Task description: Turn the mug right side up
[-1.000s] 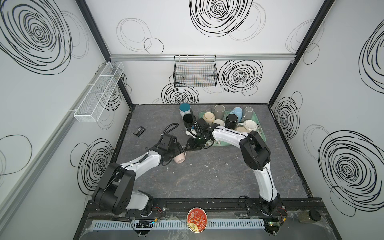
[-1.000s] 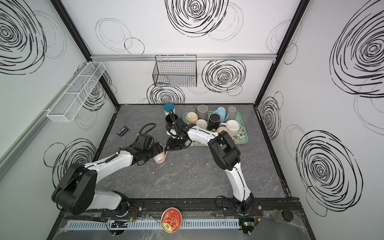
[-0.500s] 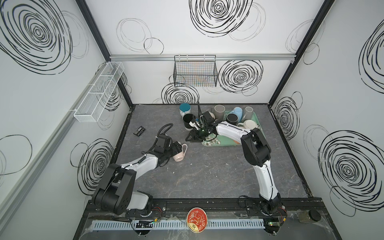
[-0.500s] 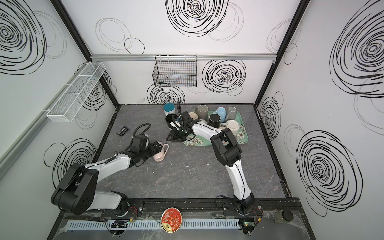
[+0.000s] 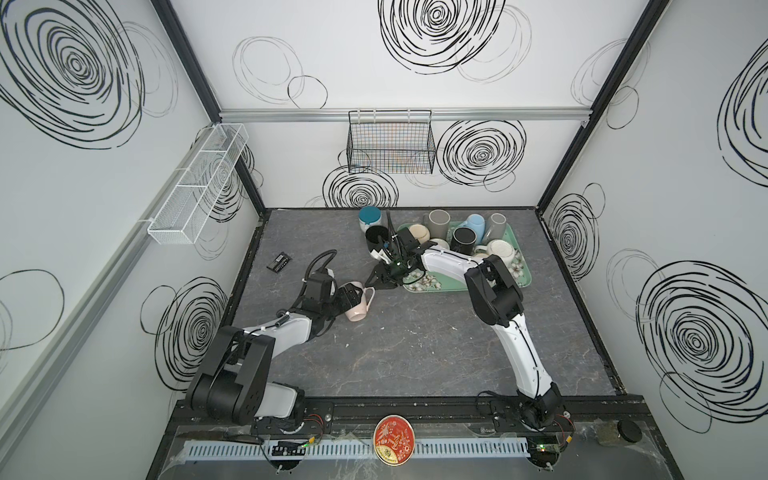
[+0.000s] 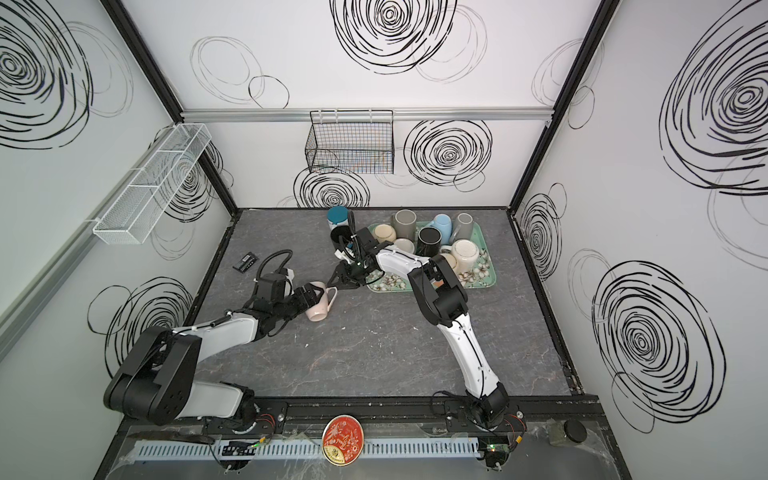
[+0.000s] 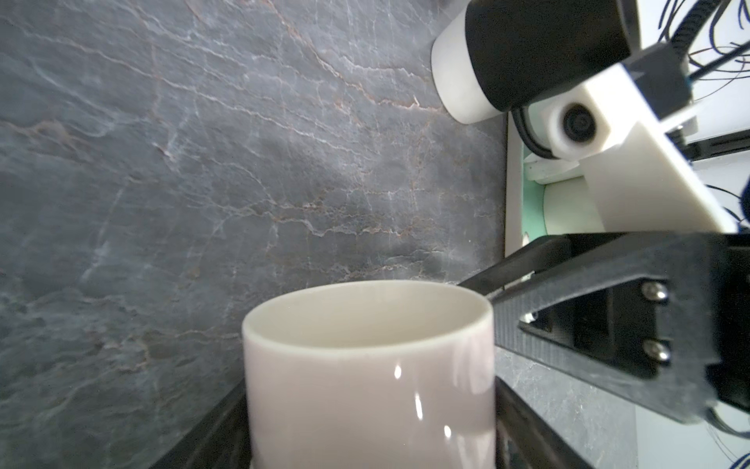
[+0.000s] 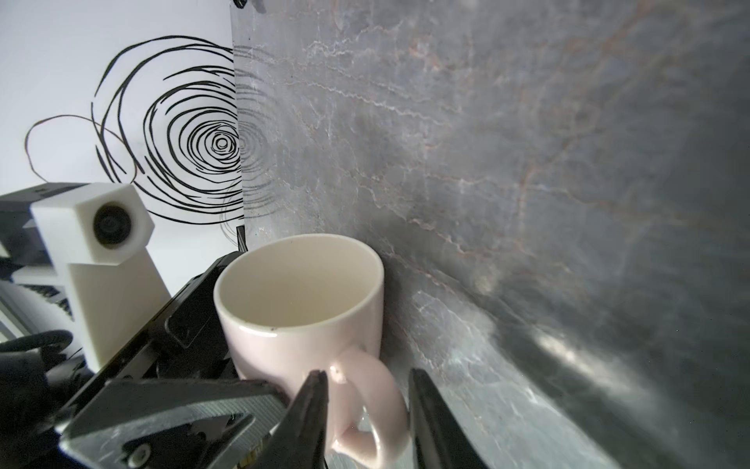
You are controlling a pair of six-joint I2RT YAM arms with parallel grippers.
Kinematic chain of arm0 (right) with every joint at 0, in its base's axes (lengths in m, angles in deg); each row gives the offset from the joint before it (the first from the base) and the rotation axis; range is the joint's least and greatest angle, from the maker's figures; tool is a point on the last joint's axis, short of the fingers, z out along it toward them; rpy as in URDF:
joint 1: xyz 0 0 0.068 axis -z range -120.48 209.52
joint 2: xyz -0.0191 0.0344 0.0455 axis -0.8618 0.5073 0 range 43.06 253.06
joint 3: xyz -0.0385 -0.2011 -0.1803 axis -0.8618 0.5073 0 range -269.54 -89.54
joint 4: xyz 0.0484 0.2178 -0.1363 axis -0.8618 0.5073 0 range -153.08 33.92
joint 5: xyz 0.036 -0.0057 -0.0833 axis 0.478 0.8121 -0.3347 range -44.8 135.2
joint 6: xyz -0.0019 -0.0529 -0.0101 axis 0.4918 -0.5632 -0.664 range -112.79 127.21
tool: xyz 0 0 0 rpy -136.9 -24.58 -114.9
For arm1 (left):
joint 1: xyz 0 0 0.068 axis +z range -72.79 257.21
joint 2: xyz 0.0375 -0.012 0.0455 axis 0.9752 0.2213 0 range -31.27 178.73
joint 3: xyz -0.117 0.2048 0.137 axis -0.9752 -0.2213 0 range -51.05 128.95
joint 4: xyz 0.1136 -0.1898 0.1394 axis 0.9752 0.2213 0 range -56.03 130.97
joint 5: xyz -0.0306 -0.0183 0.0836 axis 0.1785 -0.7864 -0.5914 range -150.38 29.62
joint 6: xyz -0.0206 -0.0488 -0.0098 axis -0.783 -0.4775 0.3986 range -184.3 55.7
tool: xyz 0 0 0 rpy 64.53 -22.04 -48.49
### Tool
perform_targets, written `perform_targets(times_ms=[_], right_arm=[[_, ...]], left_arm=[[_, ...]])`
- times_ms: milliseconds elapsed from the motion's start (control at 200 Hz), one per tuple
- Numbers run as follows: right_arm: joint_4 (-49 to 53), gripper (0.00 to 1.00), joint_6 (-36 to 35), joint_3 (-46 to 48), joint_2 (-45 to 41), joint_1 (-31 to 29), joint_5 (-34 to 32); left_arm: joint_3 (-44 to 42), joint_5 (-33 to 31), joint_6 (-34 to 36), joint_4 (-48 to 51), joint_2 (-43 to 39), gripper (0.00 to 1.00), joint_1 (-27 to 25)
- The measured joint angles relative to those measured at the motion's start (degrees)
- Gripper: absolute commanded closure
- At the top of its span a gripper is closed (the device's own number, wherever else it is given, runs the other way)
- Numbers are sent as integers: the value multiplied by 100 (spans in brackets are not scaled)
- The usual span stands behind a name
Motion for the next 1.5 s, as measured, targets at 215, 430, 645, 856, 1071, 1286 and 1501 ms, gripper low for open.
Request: perform_targets(times_ms=[215, 430, 645, 856, 1071, 1286, 1501], right_arm=[[-26, 65, -33, 20, 22, -2, 162], [9, 71, -140, 35, 22, -11, 170], [92, 98, -529, 22, 7, -26, 184], [363, 100, -857, 31, -160, -149, -195], [289, 100, -1231, 667, -1005, -376, -1113], [-74, 100, -1600, 881, -1606, -444, -1910], [-369, 100, -1727, 903, -1676, -424, -2218]], left_arm=[[-57, 219, 76, -118, 20, 34, 153], [-90, 304, 103, -173, 20, 35, 197], [-94, 330, 24, -245, -2, 34, 267], [-92, 310, 24, 55, -203, 26, 262], [-4, 385, 133, 682, -813, 19, 240], [422, 439, 330, 955, -1008, 15, 267], [595, 446, 472, 1014, -933, 0, 293]])
